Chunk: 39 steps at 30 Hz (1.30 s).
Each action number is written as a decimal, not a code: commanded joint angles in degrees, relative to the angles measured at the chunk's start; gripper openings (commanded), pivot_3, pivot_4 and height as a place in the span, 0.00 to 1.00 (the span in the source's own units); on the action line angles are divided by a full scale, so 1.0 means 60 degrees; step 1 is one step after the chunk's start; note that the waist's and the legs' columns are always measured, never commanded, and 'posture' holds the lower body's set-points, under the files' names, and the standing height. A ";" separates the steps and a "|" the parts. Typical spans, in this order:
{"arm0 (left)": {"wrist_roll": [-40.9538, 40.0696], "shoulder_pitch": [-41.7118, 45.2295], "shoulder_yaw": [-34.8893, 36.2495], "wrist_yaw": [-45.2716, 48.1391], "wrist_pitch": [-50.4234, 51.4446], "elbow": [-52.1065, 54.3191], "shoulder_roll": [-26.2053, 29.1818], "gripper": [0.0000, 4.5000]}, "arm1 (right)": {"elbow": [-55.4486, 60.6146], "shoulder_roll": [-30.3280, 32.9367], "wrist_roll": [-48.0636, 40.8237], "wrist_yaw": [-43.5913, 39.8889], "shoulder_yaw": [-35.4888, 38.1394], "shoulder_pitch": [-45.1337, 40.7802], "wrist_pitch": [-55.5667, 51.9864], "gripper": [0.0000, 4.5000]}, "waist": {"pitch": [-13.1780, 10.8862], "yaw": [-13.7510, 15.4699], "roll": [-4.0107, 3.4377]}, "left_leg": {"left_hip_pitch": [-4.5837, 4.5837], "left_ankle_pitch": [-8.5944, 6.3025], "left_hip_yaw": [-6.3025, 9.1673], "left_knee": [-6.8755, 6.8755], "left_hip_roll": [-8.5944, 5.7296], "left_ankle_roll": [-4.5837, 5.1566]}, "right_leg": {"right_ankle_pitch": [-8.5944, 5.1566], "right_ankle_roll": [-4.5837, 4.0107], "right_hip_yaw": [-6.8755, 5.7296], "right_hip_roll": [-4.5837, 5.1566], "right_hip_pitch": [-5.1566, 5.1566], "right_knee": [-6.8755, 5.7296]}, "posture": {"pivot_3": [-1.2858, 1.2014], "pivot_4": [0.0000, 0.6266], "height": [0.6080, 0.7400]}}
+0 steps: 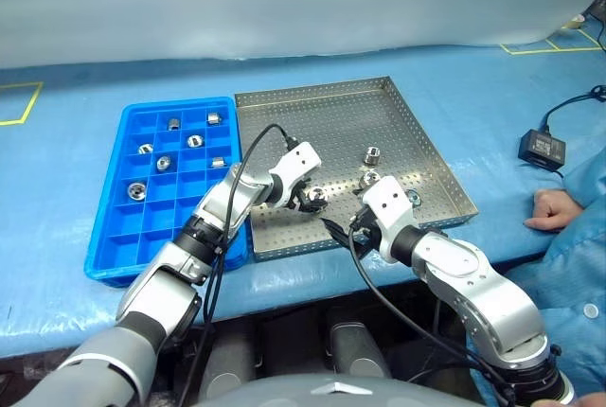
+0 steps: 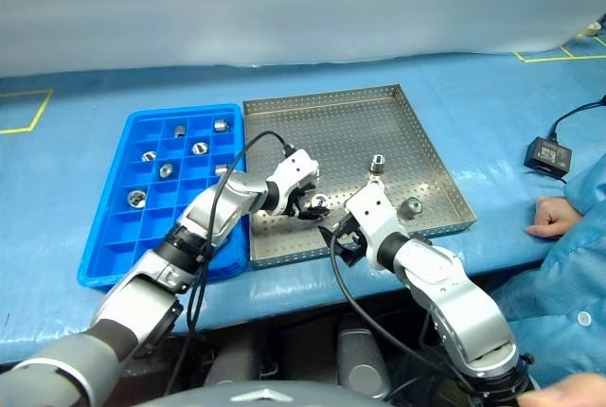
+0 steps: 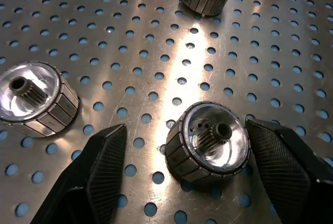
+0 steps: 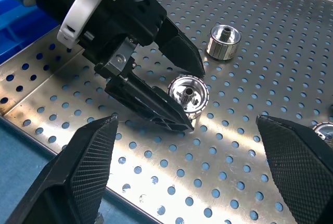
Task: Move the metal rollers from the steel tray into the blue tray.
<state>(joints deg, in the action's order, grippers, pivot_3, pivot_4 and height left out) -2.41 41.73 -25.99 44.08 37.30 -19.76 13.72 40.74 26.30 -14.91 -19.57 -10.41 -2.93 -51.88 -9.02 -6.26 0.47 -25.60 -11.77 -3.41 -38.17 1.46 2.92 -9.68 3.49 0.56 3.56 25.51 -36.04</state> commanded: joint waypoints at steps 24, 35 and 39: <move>-0.0058 -0.0434 0.1174 0.0069 0.0306 0.2075 0.0485 0.39 | -0.0737 -0.0462 -0.0171 -0.0316 -0.0087 -0.0569 0.0389 1.00 | 0.0000 -0.0009 -0.0001 | 0.0001 0.0000 -0.0004 0.0000 0.0001 0.0001 | 0.0006 0.0009 0.0007 0.0003 0.0002 -0.0001 | 0.45 0.24 1.00; -0.0410 -0.3404 0.4154 -0.1818 0.4152 0.8963 0.2203 0.39 | -0.1430 -0.0587 -0.0372 -0.1196 -0.0506 -0.1333 0.0764 1.00 | 0.0000 0.0268 -0.0004 | 0.0011 0.0000 -0.0003 0.0014 0.0005 0.0000 | 0.0006 0.0009 0.0010 -0.0002 0.0000 -0.0001 | 0.51 0.24 1.00; -0.0487 -0.4726 0.4875 -0.2564 0.5641 1.0934 0.2179 0.39 | -0.1841 -0.0831 -0.0377 -0.1567 -0.1036 -0.1999 0.0948 1.00 | -0.0002 0.0629 -0.0001 | 0.0013 0.0002 0.0003 0.0003 0.0003 -0.0001 | 0.0007 0.0011 0.0004 -0.0004 -0.0012 -0.0002 | 0.55 0.24 1.00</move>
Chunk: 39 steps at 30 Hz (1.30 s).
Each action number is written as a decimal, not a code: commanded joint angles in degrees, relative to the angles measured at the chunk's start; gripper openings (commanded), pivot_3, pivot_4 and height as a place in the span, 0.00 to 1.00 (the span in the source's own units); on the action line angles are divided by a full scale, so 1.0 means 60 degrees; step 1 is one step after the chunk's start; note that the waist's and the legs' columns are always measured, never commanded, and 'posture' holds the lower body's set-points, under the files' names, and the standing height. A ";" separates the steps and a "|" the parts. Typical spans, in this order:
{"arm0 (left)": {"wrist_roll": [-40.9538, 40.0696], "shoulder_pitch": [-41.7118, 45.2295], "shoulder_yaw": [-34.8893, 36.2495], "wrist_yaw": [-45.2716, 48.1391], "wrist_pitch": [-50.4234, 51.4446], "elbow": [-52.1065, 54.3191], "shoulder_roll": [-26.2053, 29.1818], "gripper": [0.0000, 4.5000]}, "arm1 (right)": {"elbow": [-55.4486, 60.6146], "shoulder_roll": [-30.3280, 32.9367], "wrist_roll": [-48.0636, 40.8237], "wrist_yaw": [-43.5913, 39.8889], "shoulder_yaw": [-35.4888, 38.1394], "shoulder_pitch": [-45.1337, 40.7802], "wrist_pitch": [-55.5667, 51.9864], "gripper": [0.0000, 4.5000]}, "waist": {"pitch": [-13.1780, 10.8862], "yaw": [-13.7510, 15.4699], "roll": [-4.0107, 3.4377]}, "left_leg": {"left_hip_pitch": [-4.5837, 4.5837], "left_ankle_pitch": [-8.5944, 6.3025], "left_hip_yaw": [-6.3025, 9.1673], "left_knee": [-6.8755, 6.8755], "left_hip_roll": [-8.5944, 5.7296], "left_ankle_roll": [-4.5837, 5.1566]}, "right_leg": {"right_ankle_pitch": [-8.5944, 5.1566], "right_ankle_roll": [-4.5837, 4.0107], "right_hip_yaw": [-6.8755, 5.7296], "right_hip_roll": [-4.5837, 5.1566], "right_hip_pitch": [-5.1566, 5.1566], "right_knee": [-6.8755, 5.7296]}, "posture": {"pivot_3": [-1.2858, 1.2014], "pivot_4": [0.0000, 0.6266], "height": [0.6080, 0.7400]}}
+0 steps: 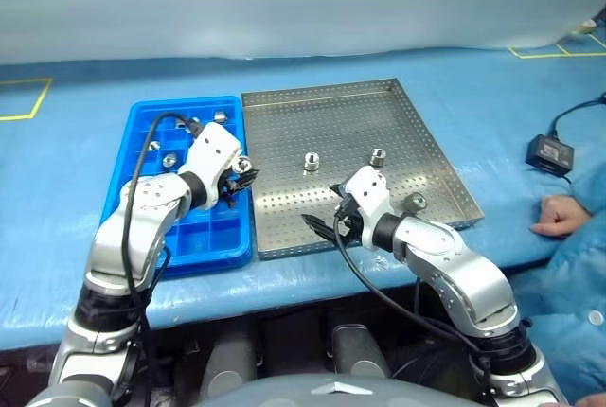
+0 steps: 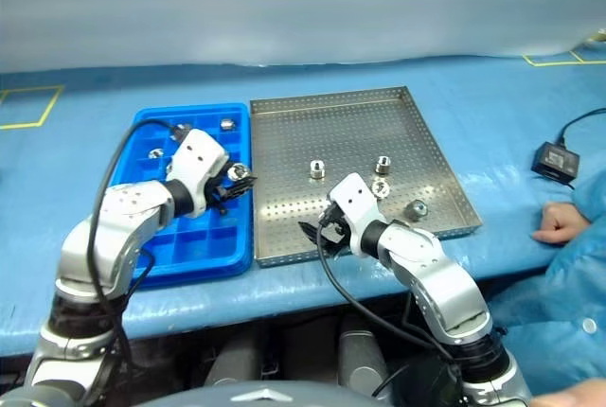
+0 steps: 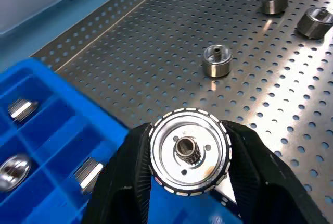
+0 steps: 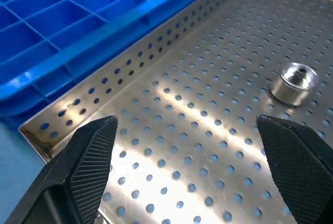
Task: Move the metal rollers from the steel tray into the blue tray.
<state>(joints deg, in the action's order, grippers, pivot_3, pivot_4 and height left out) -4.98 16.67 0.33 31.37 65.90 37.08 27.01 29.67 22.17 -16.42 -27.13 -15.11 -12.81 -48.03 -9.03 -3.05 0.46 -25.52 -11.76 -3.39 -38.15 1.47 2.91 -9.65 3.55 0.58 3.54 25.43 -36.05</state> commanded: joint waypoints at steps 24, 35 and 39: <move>0.0619 -0.3172 0.2214 -0.3225 0.2761 0.2563 -0.0566 0.47 | -0.0617 -0.0031 -0.0002 -0.0915 -0.0475 -0.0890 0.0535 1.00 | -0.0006 0.0945 0.0012 | -0.0008 -0.0016 0.0014 0.0001 -0.0001 -0.0034 | 0.0000 -0.0002 -0.0025 0.0010 0.0011 0.0022 | 0.57 0.24 1.00; -0.0763 -0.1218 0.1810 -0.2552 0.1015 0.1751 -0.1879 0.90 | -0.0457 0.0068 0.0105 -0.0696 -0.0449 -0.0832 0.0436 1.00 | -0.0005 0.0964 0.0012 | -0.0007 -0.0028 0.0014 -0.0007 -0.0004 -0.0056 | 0.0001 -0.0002 -0.0032 0.0017 0.0008 0.0024 | 0.55 0.24 1.00; -0.0918 -0.0156 0.0479 -0.2040 -0.0064 0.0356 -0.1541 0.90 | -0.0291 0.0197 0.0161 -0.0531 -0.0343 -0.0733 0.0364 1.00 | -0.0005 0.0899 0.0011 | -0.0010 -0.0004 0.0009 -0.0003 -0.0008 -0.0015 | 0.0001 -0.0003 -0.0030 0.0015 -0.0002 0.0022 | 0.54 0.24 1.00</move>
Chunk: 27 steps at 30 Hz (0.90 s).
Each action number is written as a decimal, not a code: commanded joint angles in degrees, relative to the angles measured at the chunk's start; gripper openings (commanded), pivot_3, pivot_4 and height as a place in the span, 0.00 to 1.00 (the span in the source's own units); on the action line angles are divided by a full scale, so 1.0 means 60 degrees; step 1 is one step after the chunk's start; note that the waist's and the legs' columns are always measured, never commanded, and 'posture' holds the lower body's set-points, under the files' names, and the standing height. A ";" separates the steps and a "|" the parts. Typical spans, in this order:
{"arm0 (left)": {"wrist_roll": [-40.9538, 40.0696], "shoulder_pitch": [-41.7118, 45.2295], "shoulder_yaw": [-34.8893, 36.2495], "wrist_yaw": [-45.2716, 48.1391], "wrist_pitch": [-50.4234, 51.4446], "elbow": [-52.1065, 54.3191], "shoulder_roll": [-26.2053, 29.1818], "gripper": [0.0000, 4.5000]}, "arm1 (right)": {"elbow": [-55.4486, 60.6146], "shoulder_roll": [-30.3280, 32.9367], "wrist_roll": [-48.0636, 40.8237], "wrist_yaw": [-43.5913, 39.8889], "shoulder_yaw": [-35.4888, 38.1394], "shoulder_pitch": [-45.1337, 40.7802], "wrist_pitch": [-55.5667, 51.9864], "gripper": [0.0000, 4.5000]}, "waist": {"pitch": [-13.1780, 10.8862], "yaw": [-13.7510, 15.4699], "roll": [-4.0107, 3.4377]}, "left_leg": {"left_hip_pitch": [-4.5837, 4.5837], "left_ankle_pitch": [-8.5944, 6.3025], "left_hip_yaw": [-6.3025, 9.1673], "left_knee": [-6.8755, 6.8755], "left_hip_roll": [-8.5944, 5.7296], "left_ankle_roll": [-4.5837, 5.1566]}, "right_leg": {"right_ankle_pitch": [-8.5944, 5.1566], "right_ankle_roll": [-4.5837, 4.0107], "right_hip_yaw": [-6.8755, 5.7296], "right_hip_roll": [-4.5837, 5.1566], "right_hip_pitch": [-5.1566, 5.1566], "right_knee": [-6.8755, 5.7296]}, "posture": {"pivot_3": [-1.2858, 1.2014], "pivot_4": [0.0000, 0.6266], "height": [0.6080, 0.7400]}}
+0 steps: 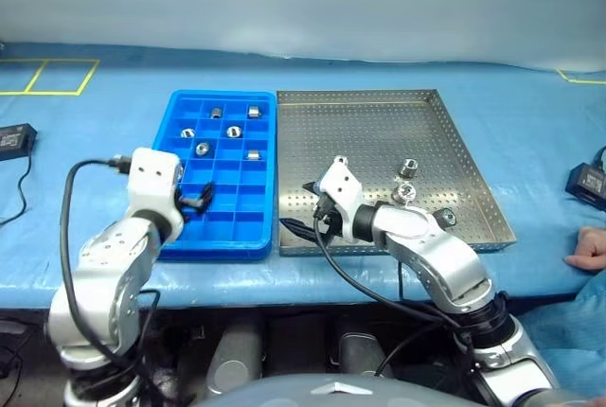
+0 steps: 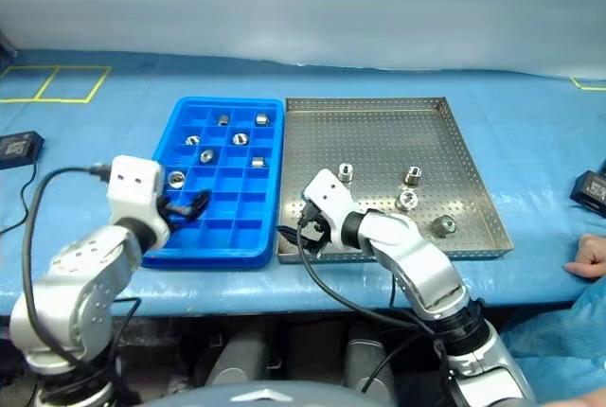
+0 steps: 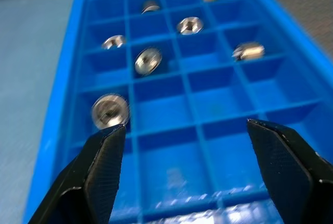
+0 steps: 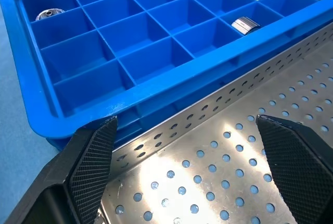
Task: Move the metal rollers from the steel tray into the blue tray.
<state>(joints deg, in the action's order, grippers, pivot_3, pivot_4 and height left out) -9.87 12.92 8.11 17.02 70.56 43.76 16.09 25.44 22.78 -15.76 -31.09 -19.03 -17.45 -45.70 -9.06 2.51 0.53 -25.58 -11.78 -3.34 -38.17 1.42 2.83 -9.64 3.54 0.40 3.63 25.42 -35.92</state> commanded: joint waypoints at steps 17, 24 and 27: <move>0.0928 0.6360 -0.4152 0.2668 -0.5804 -1.1387 -0.0812 0.90 | 0.2197 0.0070 0.0244 0.1792 0.1147 0.1865 -0.0682 1.00 | 0.0000 -0.1004 -0.0002 | -0.0019 -0.0007 -0.0016 0.0001 -0.0055 0.0031 | 0.0001 0.0004 0.0026 -0.0005 0.0011 0.0006 | 0.42 0.24 1.00; 0.1871 0.7144 -0.4396 0.2358 -0.6746 -1.4023 -0.1229 0.90 | 0.2460 -0.0021 0.0248 0.2088 0.1239 0.2171 -0.0765 1.00 | 0.0000 -0.1491 -0.0002 | -0.0015 -0.0007 -0.0018 0.0001 -0.0043 0.0031 | 0.0006 0.0015 0.0030 -0.0005 0.0013 0.0001 | 0.41 0.24 1.00; 0.1961 0.7175 -0.4294 0.2371 -0.6831 -1.4420 -0.1353 0.90 | 0.2444 -0.0023 0.0251 0.2127 0.1219 0.2160 -0.0758 1.00 | 0.0000 -0.1632 -0.0002 | -0.0015 -0.0007 -0.0018 0.0001 -0.0026 0.0031 | 0.0009 0.0020 0.0034 -0.0004 0.0014 0.0000 | 0.41 0.24 1.00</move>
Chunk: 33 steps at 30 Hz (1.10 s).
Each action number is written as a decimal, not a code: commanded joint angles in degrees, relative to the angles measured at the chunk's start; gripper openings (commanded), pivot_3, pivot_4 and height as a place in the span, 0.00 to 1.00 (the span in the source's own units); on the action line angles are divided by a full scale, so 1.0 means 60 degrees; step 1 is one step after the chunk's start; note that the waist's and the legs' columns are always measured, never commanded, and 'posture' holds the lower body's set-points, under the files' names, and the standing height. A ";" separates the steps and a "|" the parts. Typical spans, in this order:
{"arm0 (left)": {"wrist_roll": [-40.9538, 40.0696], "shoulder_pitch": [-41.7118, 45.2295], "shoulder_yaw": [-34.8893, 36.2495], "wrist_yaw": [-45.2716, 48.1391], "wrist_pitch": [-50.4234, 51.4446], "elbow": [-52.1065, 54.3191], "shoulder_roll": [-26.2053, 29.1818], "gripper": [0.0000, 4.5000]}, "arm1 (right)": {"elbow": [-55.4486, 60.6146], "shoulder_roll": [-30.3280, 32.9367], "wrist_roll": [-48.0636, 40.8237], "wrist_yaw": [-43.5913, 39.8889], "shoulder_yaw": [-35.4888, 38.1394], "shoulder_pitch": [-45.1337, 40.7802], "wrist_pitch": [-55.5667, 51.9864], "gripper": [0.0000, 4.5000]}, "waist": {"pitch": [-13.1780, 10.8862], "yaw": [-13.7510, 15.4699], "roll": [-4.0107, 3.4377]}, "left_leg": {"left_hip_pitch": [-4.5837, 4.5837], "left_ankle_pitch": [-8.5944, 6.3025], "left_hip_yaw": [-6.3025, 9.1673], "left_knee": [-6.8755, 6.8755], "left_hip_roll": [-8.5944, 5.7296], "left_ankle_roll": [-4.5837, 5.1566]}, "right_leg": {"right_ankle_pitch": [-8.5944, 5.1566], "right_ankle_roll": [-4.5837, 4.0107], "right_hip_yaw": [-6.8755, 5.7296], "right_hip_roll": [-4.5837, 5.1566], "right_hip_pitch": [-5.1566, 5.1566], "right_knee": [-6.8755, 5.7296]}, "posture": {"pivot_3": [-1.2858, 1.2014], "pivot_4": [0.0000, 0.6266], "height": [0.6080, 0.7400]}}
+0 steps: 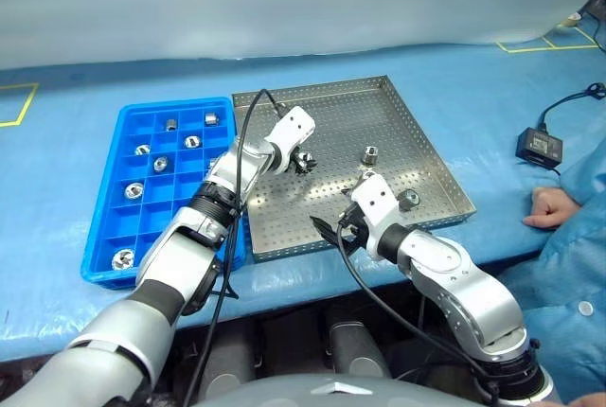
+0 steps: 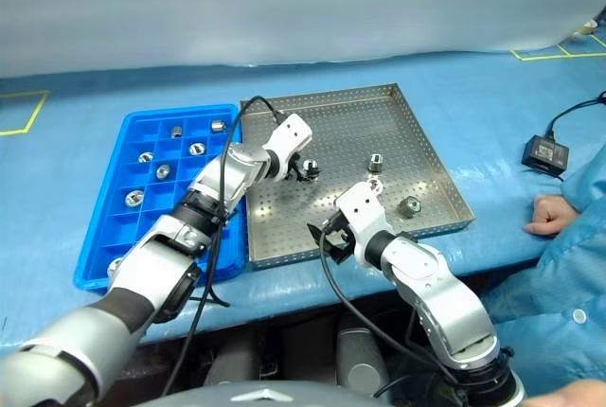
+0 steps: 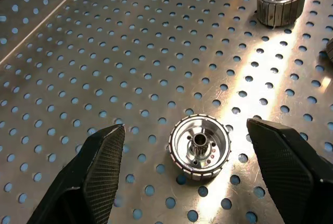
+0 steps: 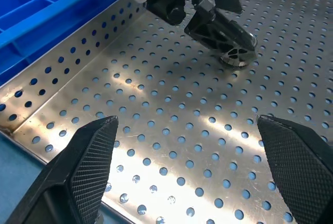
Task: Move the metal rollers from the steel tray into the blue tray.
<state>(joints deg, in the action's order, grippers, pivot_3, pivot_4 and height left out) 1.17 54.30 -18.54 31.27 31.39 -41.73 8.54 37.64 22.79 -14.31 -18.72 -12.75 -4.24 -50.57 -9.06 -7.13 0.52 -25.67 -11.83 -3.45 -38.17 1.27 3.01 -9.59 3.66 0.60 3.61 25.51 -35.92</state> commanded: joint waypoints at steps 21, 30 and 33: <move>0.0303 -0.0171 0.0393 0.0560 -0.0770 -0.0095 -0.0274 0.45 | -0.0501 -0.0324 -0.0040 -0.0203 0.0018 -0.0559 0.0327 1.00 | 0.0001 -0.0046 -0.0001 | 0.0002 -0.0002 -0.0002 -0.0003 0.0007 0.0004 | 0.0009 0.0012 0.0015 0.0008 -0.0003 -0.0003 | 0.43 0.24 1.00; 0.0243 -0.0251 0.0585 0.0364 -0.0970 0.0042 -0.0288 0.37 | -0.0565 -0.0366 0.0063 -0.0220 -0.0049 -0.0526 0.0440 1.00 | 0.0001 -0.0048 -0.0001 | 0.0002 -0.0002 -0.0002 -0.0004 0.0007 0.0005 | 0.0011 0.0014 0.0017 0.0007 -0.0003 -0.0005 | 0.43 0.24 1.00; 0.0120 -0.0508 0.0616 0.0566 -0.0560 0.0910 -0.0079 0.37 | -0.0611 -0.0380 0.0063 -0.0275 -0.0060 -0.0541 0.0465 1.00 | 0.0001 -0.0061 -0.0001 | 0.0002 -0.0002 -0.0002 -0.0004 0.0007 0.0005 | 0.0011 0.0014 0.0017 0.0007 -0.0002 -0.0007 | 0.43 0.24 1.00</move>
<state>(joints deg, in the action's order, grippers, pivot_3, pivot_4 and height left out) 2.21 51.13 -16.08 33.98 27.46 -41.47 7.41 33.19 20.68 -13.87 -20.10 -13.17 -7.07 -49.01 -9.05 -7.50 0.51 -25.66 -11.84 -3.46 -38.18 1.32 3.04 -9.52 3.74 0.71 3.65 25.50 -35.96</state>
